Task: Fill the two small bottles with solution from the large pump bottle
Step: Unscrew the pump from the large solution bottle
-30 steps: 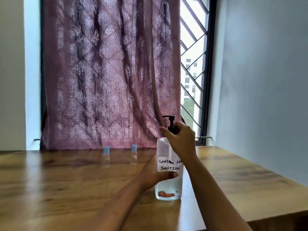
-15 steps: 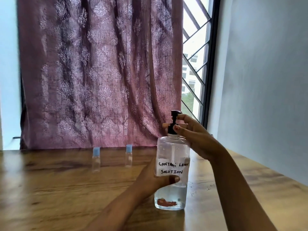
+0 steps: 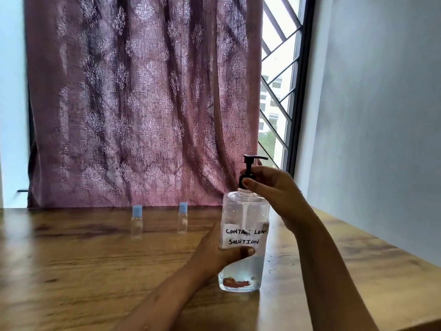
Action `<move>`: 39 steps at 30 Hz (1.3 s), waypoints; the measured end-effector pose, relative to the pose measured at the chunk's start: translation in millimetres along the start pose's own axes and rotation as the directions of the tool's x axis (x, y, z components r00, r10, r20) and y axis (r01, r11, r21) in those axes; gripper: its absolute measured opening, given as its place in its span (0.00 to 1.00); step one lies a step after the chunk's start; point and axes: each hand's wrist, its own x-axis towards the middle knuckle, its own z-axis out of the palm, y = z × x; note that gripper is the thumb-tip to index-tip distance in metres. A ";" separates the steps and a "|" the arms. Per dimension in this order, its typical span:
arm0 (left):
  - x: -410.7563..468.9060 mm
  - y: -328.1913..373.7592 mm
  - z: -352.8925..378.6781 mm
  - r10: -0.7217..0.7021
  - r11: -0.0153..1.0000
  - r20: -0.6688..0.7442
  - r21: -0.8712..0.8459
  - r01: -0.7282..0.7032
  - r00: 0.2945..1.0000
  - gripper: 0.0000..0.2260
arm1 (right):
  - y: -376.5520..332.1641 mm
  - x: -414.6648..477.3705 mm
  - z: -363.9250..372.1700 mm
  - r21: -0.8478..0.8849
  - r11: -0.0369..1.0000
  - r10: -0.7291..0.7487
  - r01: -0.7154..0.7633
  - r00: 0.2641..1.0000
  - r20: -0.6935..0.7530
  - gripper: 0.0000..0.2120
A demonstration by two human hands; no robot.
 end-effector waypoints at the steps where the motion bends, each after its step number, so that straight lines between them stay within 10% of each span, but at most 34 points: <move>1: -0.2 0.3 0.2 0.002 1.000 -0.003 0.004 -0.002 1.000 0.31 | -1.1 -0.9 -1.4 0.061 0.998 0.019 -0.021 0.999 0.036 0.10; 6: -1.6 -0.8 1.5 0.000 1.000 -0.017 0.004 0.000 1.000 0.34 | -3.3 -3.8 3.2 0.135 0.989 0.060 -0.062 0.998 0.024 0.13; 12: -1.9 -2.7 1.9 -0.021 1.000 -0.007 0.006 0.021 1.000 0.35 | 3.3 -2.4 21.9 -0.118 0.992 -0.005 -0.035 0.946 -0.325 0.16; 21: -4.0 0.2 1.6 -0.034 0.999 0.012 0.016 0.034 0.999 0.32 | 3.9 -5.9 6.7 0.062 0.998 0.032 -0.031 0.999 -0.020 0.09; 30: -1.6 -2.4 1.3 -0.047 0.999 0.012 0.007 0.047 0.999 0.34 | 13.2 -4.0 28.6 -0.158 0.985 -0.109 0.066 0.954 -0.280 0.11; 39: -1.2 -4.5 0.4 -0.046 0.999 0.006 0.023 0.045 0.999 0.34 | 12.7 -10.6 17.9 0.180 0.983 -0.019 0.036 0.995 -0.094 0.09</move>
